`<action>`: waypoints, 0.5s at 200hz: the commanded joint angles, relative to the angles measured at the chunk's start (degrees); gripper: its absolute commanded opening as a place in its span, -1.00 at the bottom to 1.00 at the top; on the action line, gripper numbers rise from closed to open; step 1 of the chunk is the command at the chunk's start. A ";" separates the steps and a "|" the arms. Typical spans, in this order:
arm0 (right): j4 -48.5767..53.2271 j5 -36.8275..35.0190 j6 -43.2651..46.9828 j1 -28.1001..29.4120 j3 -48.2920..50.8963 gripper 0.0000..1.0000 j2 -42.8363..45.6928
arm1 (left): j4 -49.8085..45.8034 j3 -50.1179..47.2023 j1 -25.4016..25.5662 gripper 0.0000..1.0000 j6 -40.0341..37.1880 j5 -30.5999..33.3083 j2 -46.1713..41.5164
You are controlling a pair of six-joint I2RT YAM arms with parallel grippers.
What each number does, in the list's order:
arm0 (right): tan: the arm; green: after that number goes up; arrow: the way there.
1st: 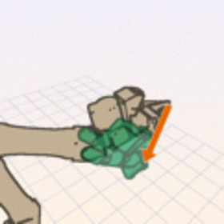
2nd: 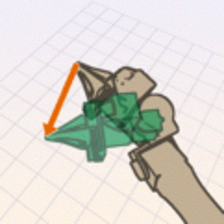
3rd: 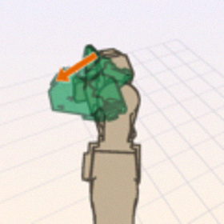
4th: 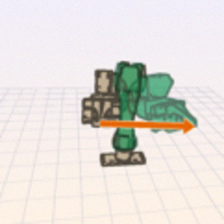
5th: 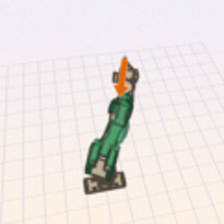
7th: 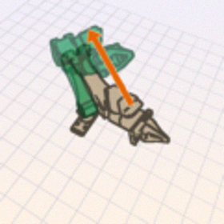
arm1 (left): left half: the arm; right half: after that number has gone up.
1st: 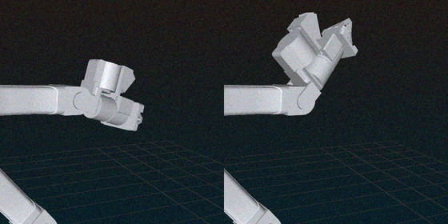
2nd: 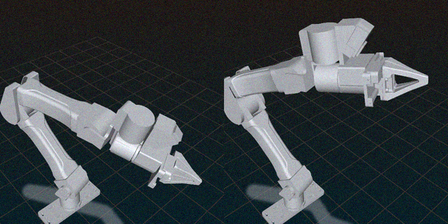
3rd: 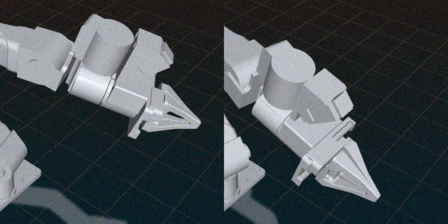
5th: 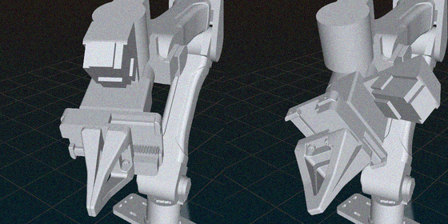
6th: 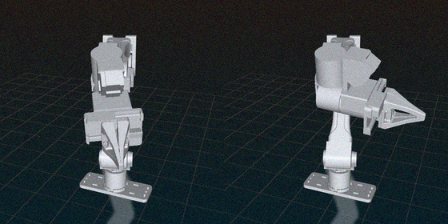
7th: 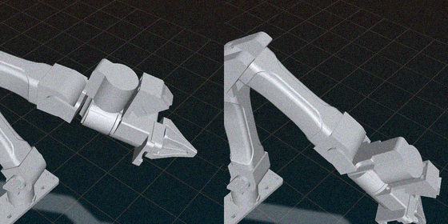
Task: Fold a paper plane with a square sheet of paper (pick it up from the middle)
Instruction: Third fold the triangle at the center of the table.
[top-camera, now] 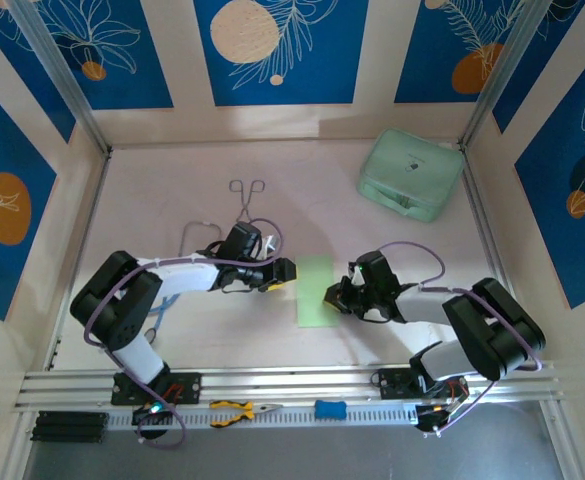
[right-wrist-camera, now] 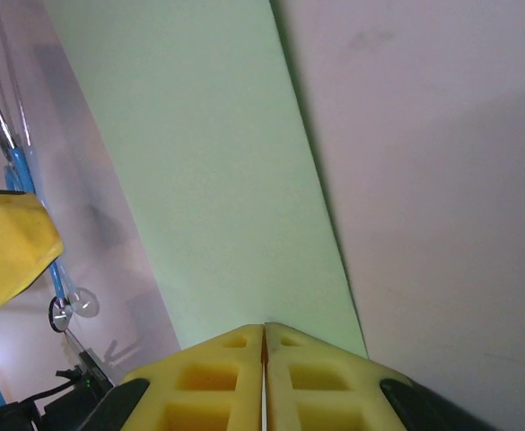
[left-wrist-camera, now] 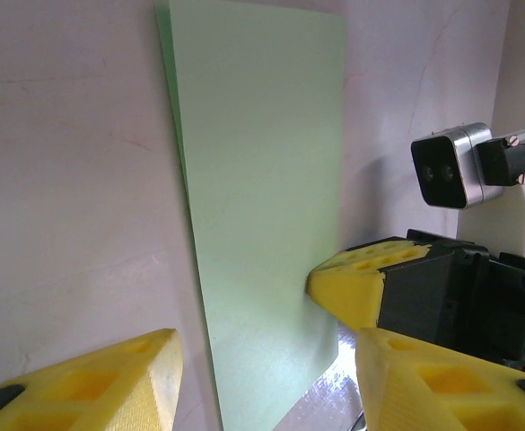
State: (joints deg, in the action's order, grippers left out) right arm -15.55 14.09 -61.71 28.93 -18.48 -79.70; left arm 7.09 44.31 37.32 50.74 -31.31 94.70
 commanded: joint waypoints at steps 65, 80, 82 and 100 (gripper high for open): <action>1.41 -1.28 -2.45 0.52 1.87 -0.78 -0.78 | 1.61 1.37 0.92 0.11 1.14 -1.64 2.97; 0.75 -0.57 -2.36 0.69 1.61 -0.78 -1.57 | 1.70 1.69 1.13 0.11 1.20 -2.05 3.75; 0.71 -0.56 -2.36 0.69 1.54 -0.78 -1.59 | 1.74 1.73 1.10 0.11 1.20 -2.14 3.83; 0.43 -0.56 -2.42 0.98 1.34 -0.78 -2.11 | 1.83 2.13 1.24 0.10 1.11 -2.49 4.69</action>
State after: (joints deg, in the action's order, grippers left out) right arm -16.47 13.85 -63.55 29.15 -17.98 -79.64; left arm 7.97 44.62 37.85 51.20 -31.73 97.97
